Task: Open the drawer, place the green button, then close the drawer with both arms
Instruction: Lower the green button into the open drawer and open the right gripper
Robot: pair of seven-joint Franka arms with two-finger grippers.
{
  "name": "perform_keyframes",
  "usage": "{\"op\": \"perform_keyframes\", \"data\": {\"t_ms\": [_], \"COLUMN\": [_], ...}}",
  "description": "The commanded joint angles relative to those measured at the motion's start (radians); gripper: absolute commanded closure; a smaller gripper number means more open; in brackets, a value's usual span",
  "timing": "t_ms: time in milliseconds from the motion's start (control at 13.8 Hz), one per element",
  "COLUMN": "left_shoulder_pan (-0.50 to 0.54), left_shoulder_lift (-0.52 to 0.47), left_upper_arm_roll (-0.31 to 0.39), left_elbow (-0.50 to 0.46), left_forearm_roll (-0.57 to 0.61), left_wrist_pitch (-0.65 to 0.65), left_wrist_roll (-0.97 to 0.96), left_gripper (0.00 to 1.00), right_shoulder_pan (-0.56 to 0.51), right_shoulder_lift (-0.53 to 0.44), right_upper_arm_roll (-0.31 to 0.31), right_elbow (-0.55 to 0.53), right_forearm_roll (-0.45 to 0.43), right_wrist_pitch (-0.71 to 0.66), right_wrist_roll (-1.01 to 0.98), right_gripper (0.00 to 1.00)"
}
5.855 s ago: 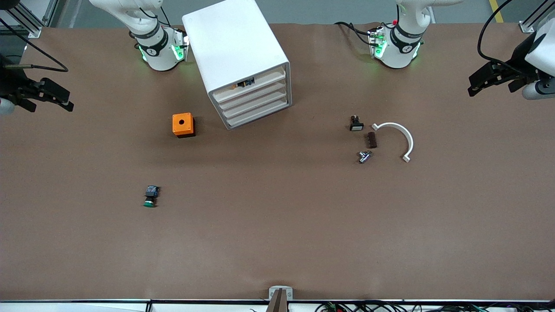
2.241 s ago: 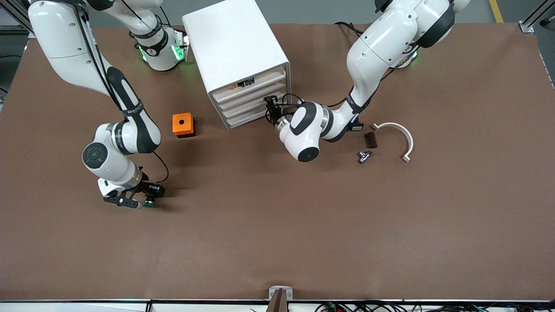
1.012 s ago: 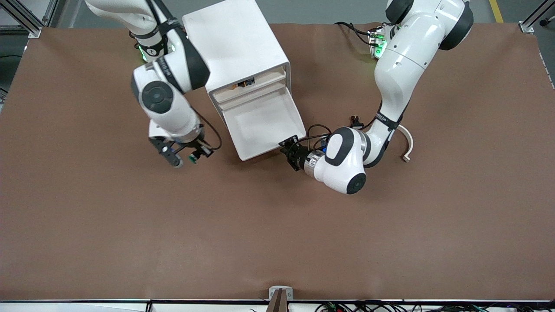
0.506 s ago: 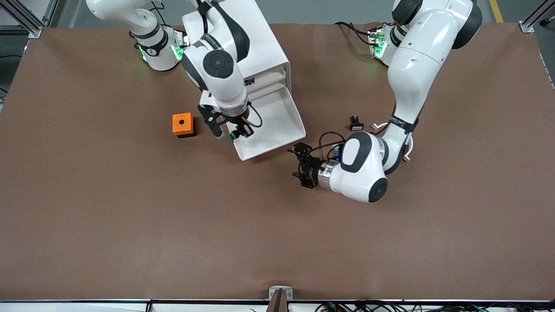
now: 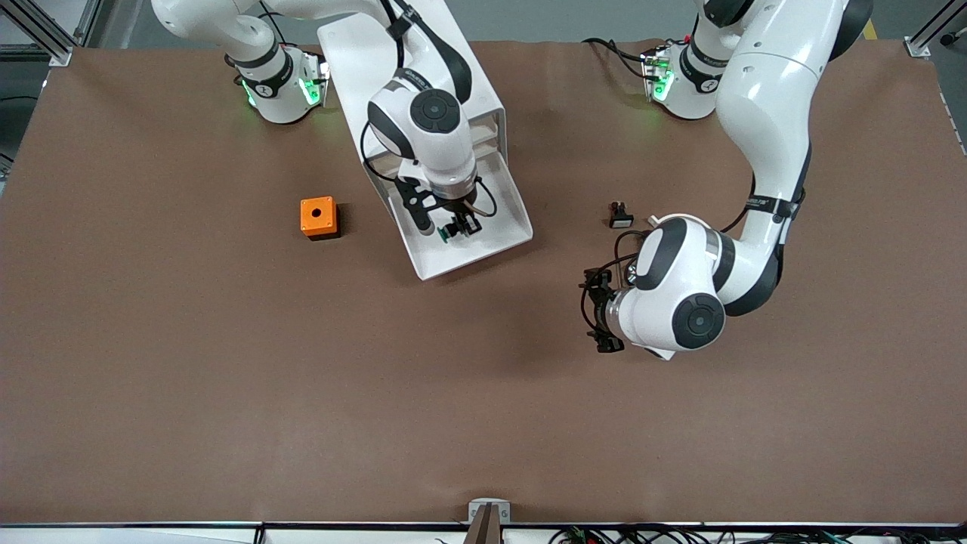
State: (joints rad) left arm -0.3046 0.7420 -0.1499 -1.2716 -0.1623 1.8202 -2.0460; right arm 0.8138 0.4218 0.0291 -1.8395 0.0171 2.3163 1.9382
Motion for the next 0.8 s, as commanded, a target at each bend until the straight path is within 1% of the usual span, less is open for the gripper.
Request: {"op": "perform_keyframes", "data": {"t_ms": [0,72,145,217,289,361,506,578,723], "left_shoulder_pan": [-0.002,0.007,-0.007,-0.008,-0.008,-0.008,-0.019,-0.034,-0.085], "left_shoulder_lift": [-0.036,-0.052,-0.059,-0.059,-0.059,-0.058,-0.049,-0.040,-0.027], "left_upper_arm_roll": [0.013,0.003,0.001,0.003,0.001,0.000,-0.005,-0.011,-0.014], "left_elbow": [-0.017,-0.022,-0.026,-0.026,-0.026,-0.026,-0.028,-0.028,-0.038], "left_forearm_roll": [0.087,0.151,0.194,0.201,0.202,0.202,0.201,0.195,0.187], "left_wrist_pitch": [-0.009,-0.010,-0.024,-0.031,-0.032,-0.032,-0.025,-0.021,0.016], "left_wrist_roll": [0.128,0.236,0.354,0.428,0.499,0.585,0.789,0.831,0.848], "left_gripper": [0.00,0.00,0.00,0.00,0.00,0.00,0.00,0.00,0.00], "right_shoulder_pan": [0.019,0.021,0.022,0.019,0.012,0.002,-0.059,-0.099,-0.200], "right_shoulder_lift": [0.060,0.064,0.064,0.063,0.061,0.060,0.049,0.034,-0.023], "right_upper_arm_roll": [-0.012,-0.012,-0.012,-0.012,-0.014,-0.017,-0.017,-0.018,-0.020], "right_elbow": [0.071,0.074,0.075,0.080,0.104,0.143,0.222,0.250,0.264], "right_forearm_roll": [0.000,-0.011,-0.012,-0.012,-0.014,-0.014,-0.009,-0.009,-0.011], "right_wrist_pitch": [-0.014,-0.014,-0.015,-0.023,-0.058,-0.124,-0.266,-0.343,-0.469], "right_wrist_roll": [0.031,0.033,0.028,0.019,0.005,-0.065,-0.279,-0.418,-0.719], "right_gripper": [0.32,0.00,0.00,0.00,0.00,0.00,0.00,0.00,0.00]}}
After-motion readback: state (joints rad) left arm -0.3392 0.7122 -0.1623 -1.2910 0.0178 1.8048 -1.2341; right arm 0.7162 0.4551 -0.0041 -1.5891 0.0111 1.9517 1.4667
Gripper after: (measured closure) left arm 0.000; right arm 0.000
